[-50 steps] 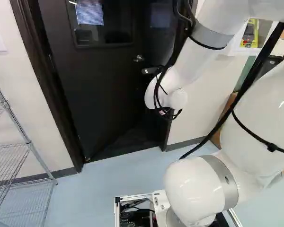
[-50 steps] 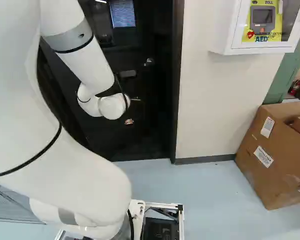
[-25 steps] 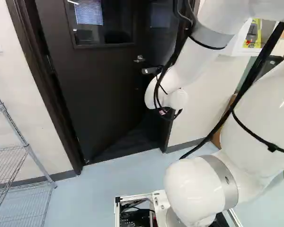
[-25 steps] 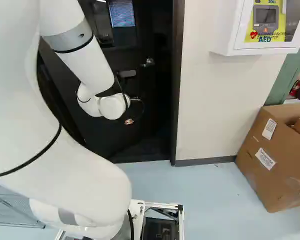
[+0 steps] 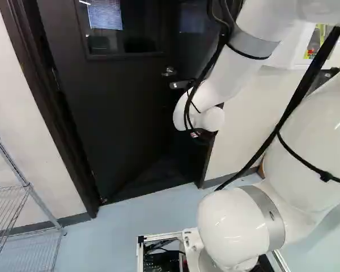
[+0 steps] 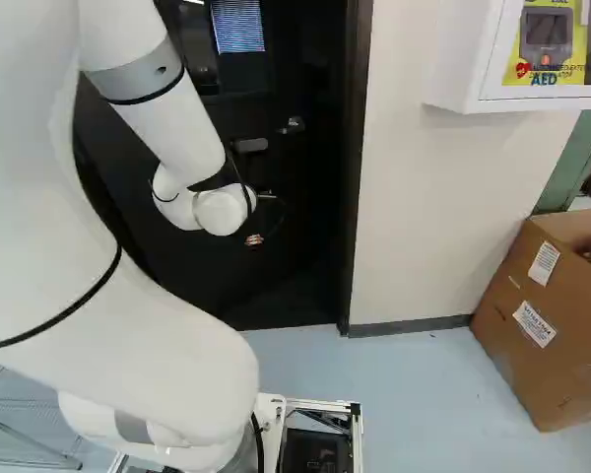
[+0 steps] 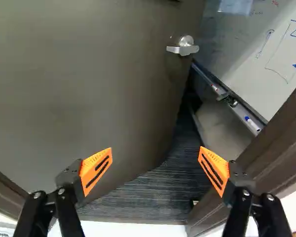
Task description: Open the door and move inside
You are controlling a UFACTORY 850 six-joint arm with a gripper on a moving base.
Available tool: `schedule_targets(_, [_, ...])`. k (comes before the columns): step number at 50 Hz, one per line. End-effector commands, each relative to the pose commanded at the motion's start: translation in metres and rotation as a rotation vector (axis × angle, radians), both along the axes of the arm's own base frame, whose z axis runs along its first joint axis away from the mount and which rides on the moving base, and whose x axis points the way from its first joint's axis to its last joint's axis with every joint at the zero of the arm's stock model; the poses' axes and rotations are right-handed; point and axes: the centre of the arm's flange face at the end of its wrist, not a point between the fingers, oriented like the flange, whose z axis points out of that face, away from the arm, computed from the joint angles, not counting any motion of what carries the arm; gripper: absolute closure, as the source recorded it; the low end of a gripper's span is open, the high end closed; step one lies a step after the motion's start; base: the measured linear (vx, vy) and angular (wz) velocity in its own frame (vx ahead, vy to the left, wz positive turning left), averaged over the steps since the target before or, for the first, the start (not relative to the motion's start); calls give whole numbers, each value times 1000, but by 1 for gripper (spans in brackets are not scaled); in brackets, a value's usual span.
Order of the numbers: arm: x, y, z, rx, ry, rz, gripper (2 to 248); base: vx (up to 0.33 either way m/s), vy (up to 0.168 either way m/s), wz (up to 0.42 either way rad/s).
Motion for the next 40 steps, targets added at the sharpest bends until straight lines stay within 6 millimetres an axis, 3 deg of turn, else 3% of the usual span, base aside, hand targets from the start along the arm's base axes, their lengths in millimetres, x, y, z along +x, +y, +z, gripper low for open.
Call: schedule_targets(40, [0, 0, 0, 0, 0, 0, 3, 133, 59, -19])
